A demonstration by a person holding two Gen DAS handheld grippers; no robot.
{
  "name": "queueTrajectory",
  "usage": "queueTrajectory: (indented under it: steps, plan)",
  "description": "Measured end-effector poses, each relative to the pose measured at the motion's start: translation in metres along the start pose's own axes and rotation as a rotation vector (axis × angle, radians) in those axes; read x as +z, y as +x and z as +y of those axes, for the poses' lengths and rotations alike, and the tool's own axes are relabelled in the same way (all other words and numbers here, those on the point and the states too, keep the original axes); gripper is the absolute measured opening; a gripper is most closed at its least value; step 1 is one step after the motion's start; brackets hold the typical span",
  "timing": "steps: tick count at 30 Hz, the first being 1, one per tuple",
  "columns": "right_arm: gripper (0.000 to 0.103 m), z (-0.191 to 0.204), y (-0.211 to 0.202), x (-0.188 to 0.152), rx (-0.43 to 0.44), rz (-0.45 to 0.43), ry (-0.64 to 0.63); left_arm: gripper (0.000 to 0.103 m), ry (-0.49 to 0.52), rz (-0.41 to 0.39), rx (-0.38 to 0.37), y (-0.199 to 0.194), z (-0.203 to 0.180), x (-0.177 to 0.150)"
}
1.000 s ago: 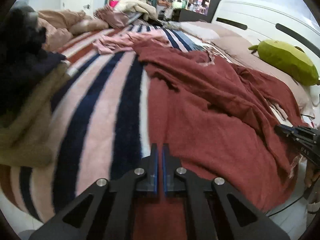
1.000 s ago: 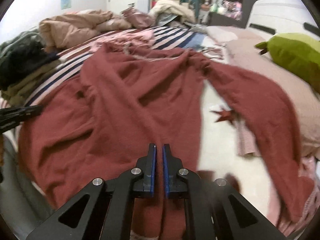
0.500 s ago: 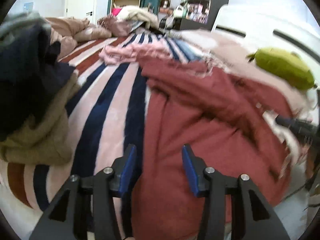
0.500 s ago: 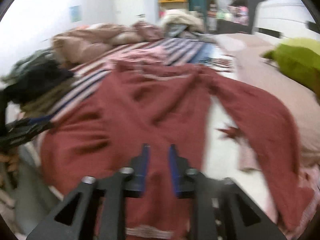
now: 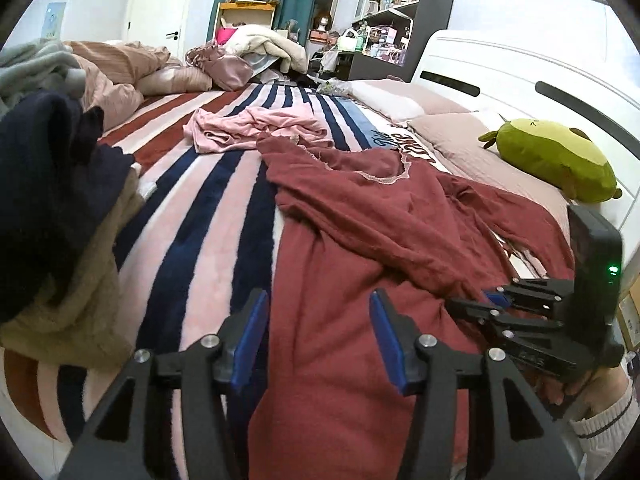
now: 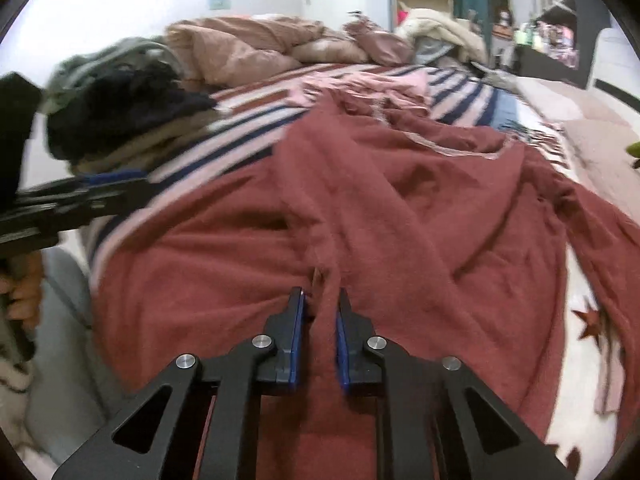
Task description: Fold small clothes
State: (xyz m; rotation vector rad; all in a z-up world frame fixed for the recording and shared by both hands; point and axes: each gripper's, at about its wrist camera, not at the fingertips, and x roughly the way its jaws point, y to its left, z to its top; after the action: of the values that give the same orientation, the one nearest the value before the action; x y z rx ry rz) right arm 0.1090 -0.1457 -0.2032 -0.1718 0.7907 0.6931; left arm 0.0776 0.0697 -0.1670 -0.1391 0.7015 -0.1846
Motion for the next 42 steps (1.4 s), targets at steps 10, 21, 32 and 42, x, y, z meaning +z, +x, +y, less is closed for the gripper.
queueTrajectory:
  steps: [10,21,32,42]
  plan:
    - [0.021,-0.004,-0.026,-0.003,0.155,-0.036,0.064,0.05,-0.001,-0.015,-0.033,0.002,-0.001,0.004]
    - [0.004,-0.065,0.008,0.004,-0.02,0.134,0.124,0.054,-0.006,-0.055,-0.045,-0.007,-0.001,0.007]
    - [0.0,-0.071,-0.034,0.006,-0.104,0.04,0.146,0.054,-0.017,-0.023,0.024,0.005,0.007,0.004]
    - [0.017,-0.085,-0.044,-0.005,-0.125,0.036,0.193,0.041,0.007,0.077,0.09,0.037,0.02,0.014]
